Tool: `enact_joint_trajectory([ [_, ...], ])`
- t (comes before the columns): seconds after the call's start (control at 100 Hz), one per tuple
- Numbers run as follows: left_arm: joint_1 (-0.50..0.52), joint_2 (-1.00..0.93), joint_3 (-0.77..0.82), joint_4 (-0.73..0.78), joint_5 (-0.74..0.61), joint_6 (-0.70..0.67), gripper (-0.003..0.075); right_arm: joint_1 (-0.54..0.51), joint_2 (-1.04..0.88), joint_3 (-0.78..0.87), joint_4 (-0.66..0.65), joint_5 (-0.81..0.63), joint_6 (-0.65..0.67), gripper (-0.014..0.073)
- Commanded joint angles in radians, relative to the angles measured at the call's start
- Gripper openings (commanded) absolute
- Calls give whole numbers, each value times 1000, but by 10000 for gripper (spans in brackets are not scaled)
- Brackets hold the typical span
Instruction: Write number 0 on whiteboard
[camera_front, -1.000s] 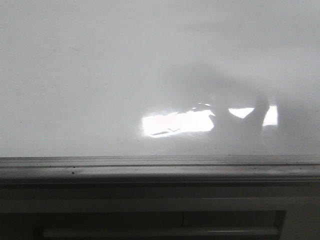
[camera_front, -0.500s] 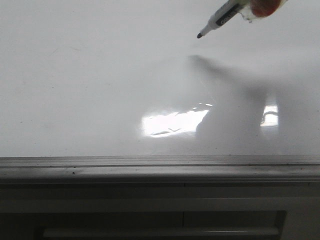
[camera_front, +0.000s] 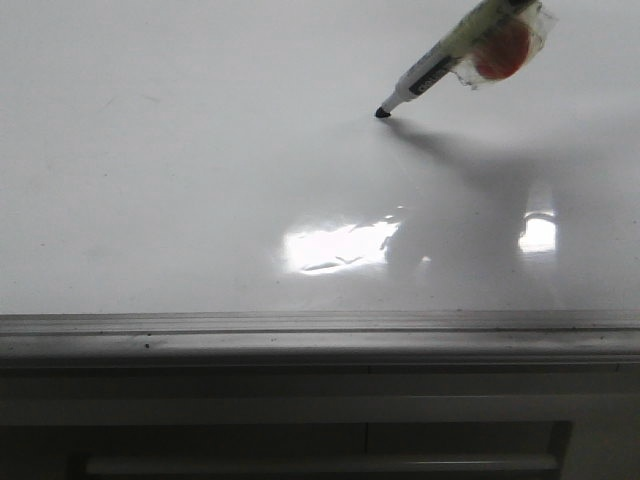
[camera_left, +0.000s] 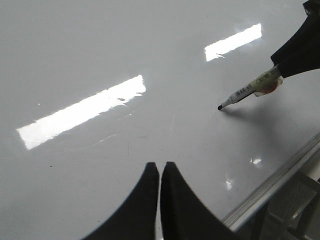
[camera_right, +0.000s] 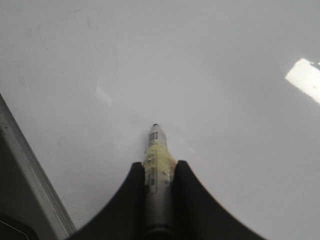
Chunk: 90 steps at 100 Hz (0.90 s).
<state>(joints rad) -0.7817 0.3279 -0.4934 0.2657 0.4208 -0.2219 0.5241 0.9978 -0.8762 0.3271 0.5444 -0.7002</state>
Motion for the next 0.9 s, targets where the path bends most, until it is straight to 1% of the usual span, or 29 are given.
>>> enact_joint_trajectory([
  [0.0, -6, 8, -28, 8, -82, -10, -20, -2, 7, -31, 1, -45, 2, -46],
  [0.35, -6, 8, -28, 8, -82, -10, -20, 29, 24, -31, 3, 28, 2, -46],
  [0.55, -6, 8, -28, 8, -78, -10, -20, 29, 29, -31, -13, 144, 16, -46],
  [0.62, -6, 8, -28, 8, -76, -10, -20, 29, 29, -31, -65, 177, 75, -46],
  [0.74, -6, 8, -28, 8, -73, -10, -20, 29, 27, -31, -191, 233, 186, -46],
  [0.89, -6, 8, -28, 8, -72, -10, -20, 29, 0, -31, -276, 267, 277, -46],
])
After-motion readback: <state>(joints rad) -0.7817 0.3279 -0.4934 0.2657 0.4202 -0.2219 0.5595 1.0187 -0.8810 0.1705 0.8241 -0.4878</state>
